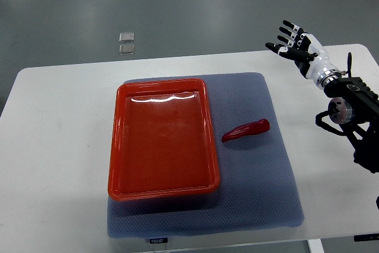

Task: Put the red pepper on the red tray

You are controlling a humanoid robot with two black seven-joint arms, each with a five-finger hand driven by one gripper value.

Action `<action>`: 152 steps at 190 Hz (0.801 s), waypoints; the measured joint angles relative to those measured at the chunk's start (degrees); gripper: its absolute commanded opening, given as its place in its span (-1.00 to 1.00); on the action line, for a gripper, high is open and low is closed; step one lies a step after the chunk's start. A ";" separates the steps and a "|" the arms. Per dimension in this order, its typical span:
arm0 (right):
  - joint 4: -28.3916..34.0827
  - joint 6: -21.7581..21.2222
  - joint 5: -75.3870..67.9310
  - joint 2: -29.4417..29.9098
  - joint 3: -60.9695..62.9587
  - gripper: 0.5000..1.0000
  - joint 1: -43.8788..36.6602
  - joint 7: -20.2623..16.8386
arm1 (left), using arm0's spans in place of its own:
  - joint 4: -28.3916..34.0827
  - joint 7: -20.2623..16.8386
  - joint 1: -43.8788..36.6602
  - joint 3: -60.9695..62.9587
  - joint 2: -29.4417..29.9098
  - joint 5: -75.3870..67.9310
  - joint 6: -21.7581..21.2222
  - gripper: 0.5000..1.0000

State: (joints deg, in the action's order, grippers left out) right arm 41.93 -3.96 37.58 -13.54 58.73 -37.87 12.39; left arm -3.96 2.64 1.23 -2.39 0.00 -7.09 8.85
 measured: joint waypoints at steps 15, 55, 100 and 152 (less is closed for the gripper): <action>0.00 0.00 0.01 0.00 0.04 0.69 0.00 0.00 | 0.00 0.00 0.00 -0.21 0.00 0.05 -0.03 1.00; 0.00 0.00 -0.01 -0.07 0.07 0.69 -0.01 0.00 | -0.13 -0.06 0.03 -0.40 0.00 0.07 -0.05 1.00; 0.00 -0.14 -0.02 -0.42 0.07 0.70 -0.13 0.00 | -0.11 -0.09 -0.16 -0.33 0.00 0.07 0.03 1.00; 0.00 -0.60 -0.05 -0.52 -0.01 0.70 -0.18 0.00 | -0.08 -0.09 -0.18 -0.33 0.00 0.07 0.03 1.00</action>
State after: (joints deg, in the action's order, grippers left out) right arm 41.93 -4.55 37.53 -14.06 58.72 -38.05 12.39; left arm -4.04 2.55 1.05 -2.72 0.00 -7.02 8.88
